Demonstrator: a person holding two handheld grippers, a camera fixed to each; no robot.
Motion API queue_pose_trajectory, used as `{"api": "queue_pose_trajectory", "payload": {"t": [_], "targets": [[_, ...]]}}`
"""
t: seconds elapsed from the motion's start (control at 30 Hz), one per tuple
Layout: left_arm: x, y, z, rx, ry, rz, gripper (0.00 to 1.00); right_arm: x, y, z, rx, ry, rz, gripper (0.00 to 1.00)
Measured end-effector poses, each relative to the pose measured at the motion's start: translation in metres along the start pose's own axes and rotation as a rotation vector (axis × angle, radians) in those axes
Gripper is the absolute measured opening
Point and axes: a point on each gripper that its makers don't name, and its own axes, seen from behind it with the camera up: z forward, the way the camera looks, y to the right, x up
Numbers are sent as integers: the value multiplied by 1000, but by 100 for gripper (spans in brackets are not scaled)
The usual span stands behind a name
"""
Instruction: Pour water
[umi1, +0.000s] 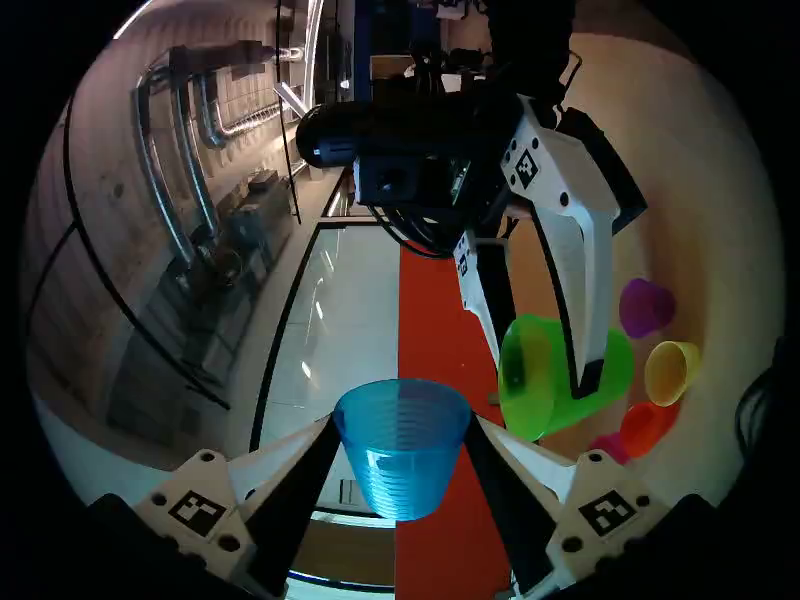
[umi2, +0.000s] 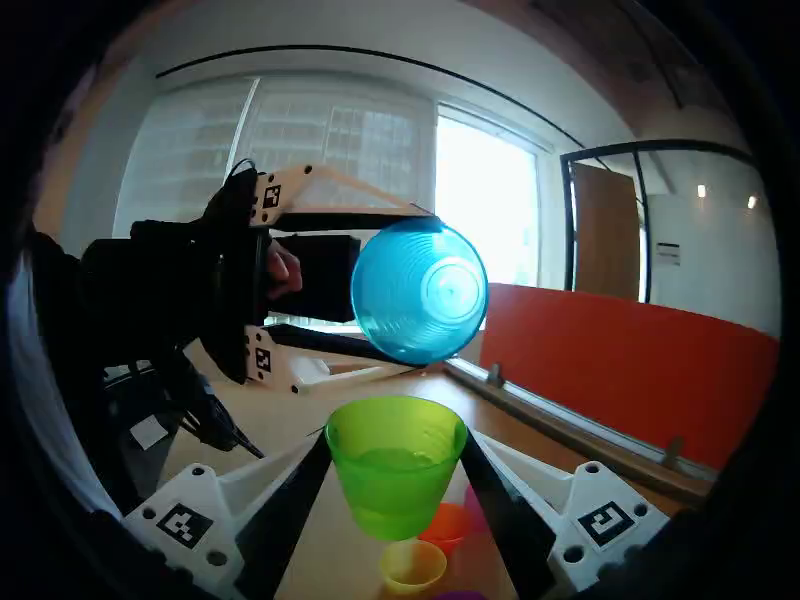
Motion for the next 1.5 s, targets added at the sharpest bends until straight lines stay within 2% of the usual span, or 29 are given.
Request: {"api": "queue_pose_trajectory", "payload": {"t": [0.4,0.7,1.3,1.4,1.5], "targets": [[-2,-5,1,7,0,-7,87,1,0,0,-4,-2,-4,92],[-5,-3,-1,11,-4,-59,87,2,0,0,-8,-1,-6,92],[-9,-7,-8,27,-4,-197,87,6,-2,-4,-9,-5,-17,91],[-10,-8,-8,30,-4,-231,87,5,-2,-4,-10,-6,-22,91],[-11,-5,-8,28,-5,-289,87,6,-2,-4,-10,-6,-22,91]]}}
